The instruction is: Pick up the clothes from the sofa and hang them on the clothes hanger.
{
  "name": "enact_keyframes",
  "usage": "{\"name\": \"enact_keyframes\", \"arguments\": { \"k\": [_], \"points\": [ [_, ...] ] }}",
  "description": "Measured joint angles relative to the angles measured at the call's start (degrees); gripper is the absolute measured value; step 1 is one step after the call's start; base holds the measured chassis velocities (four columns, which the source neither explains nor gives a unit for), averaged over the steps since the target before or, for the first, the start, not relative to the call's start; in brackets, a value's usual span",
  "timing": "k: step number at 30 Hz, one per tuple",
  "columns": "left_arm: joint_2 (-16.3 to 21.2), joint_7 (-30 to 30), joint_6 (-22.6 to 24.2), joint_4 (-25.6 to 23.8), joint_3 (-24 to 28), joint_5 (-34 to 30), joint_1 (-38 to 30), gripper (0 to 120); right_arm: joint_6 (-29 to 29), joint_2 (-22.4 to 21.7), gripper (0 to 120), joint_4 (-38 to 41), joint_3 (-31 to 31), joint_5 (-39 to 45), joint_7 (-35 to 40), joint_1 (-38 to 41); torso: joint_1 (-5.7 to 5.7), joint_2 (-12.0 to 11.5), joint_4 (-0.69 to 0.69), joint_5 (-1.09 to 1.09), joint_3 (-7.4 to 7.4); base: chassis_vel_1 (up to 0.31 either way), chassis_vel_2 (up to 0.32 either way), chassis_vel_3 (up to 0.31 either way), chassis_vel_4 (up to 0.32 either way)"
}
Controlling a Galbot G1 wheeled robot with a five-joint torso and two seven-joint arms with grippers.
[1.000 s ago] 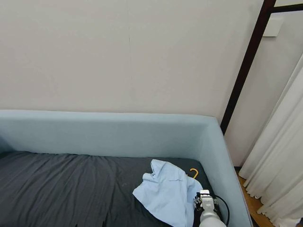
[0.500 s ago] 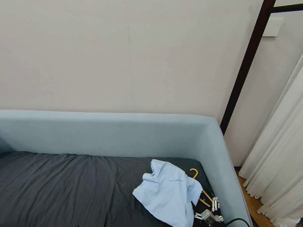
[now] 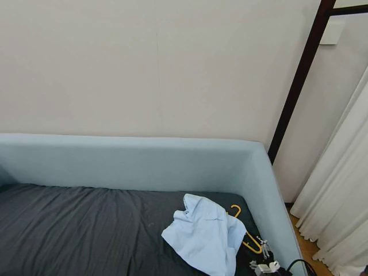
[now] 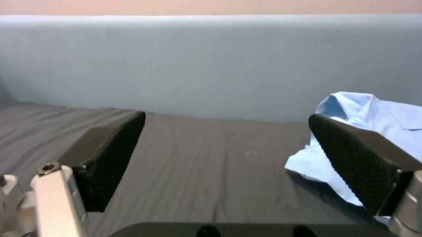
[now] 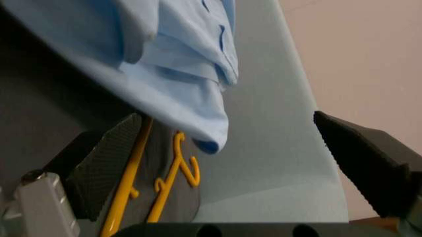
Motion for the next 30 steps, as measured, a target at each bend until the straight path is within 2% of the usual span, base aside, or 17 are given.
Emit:
{"name": "enact_keyframes", "arguments": {
  "k": [2, 4, 8, 14, 15, 17, 30],
  "points": [
    [-0.08, 0.0, -0.01, 0.04, 0.01, 0.09, 0.04, 98, 0.81, 0.3, 100, -1.33, 0.82, -4.32, 2.31, 0.04, 0.0, 0.0, 0.01, -0.01, 0.0, 0.0, 0.0, 0.0, 0.0],
    [-0.26, 0.0, -0.01, 0.05, 0.09, 0.28, 0.08, 98, 2.07, 1.9, 100, -4.55, 1.81, -12.8, 6.73, 1.18, 0.0, 0.0, 0.02, 0.02, 0.0, 0.0, 0.0, 0.0, 0.0],
    [-0.39, 0.0, -0.01, -0.03, 0.02, 0.33, 0.25, 98, 2.65, 3.02, 100, -6.34, 1.82, -17.32, 9.83, 2.45, 0.0, 0.0, 0.03, 0.0, 0.0, 0.0, 0.0, 0.0, 0.0],
    [-0.32, -0.01, -0.03, -0.06, -0.13, 0.33, 0.48, 98, 2.68, 3.28, 100, -6.29, 1.69, -18.52, 10.25, 2.76, 0.0, 0.0, 0.03, 0.0, 0.0, 0.0, 0.0, 0.0, 0.0],
    [-0.25, -0.04, -0.16, -0.06, -0.31, 0.3, 0.54, 98, 2.68, 4.06, 100, -6.59, 1.56, -22.29, 11.53, 3.64, 0.0, 0.0, 0.03, 0.0, 0.0, 0.0, 0.0, 0.0, 0.0],
    [-0.41, -0.07, -0.2, -0.06, -0.32, 0.28, 0.44, 98, 2.65, 4.61, 100, -6.68, 1.27, -23.39, 12.01, 4.08, 0.0, 0.0, 0.03, 0.0, 0.0, 0.0, 0.0, 0.0, 0.0],
    [-1.08, -0.15, -0.86, 0.34, -0.49, 0.42, 0.71, 98, 2.32, 6.17, 100, -5.38, -0.01, -23.58, 13.05, 5.58, 0.0, 0.0, 0.02, 0.0, 0.0, 0.0, 0.0, 0.0, 0.0]
  ]
}}
